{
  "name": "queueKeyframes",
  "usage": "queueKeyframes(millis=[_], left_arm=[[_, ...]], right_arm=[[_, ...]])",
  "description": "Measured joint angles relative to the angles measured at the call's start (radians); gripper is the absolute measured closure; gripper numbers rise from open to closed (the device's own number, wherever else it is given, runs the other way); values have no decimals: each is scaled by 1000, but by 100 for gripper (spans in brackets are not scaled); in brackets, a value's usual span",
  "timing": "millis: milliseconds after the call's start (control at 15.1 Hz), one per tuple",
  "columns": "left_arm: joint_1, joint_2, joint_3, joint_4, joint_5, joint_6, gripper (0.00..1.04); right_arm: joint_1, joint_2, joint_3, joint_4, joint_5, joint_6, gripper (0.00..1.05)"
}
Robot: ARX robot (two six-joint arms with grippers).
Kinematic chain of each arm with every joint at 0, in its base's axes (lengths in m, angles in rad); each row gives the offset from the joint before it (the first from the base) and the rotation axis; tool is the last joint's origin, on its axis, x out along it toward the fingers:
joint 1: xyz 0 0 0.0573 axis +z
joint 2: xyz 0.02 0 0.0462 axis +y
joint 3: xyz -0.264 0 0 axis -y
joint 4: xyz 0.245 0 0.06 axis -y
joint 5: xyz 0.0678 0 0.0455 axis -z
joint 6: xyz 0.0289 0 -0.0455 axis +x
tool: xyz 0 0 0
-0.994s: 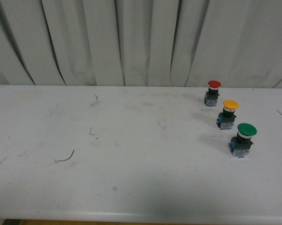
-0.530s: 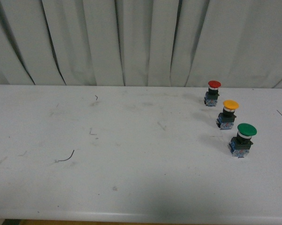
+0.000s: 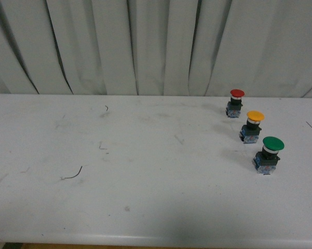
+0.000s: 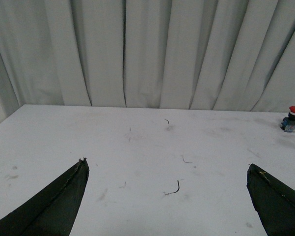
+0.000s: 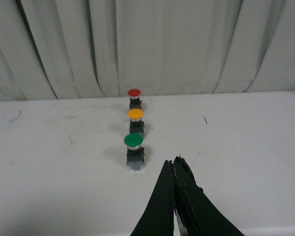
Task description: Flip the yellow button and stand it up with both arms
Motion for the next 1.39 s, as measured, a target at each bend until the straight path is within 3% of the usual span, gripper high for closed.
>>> queueKeyframes(millis=[66,464,530,1060,1391], left_arm=[[0,0,0,0,-1,0,7],[0,0,0,0,0,0,7],[0,0,0,0,0,0,7],[0,0,0,0,0,0,7],[0,0,0,0,0,0,7]], right_arm=[[0,-98,-1,-90,-1,0,103],[0,-111,-1,-88,0,0,103],[0,-111,-1,-88,0,-2,98],[0,-111,-1,-88,0,-2,4],[0,-111,-1,-88,0,-3,6]])
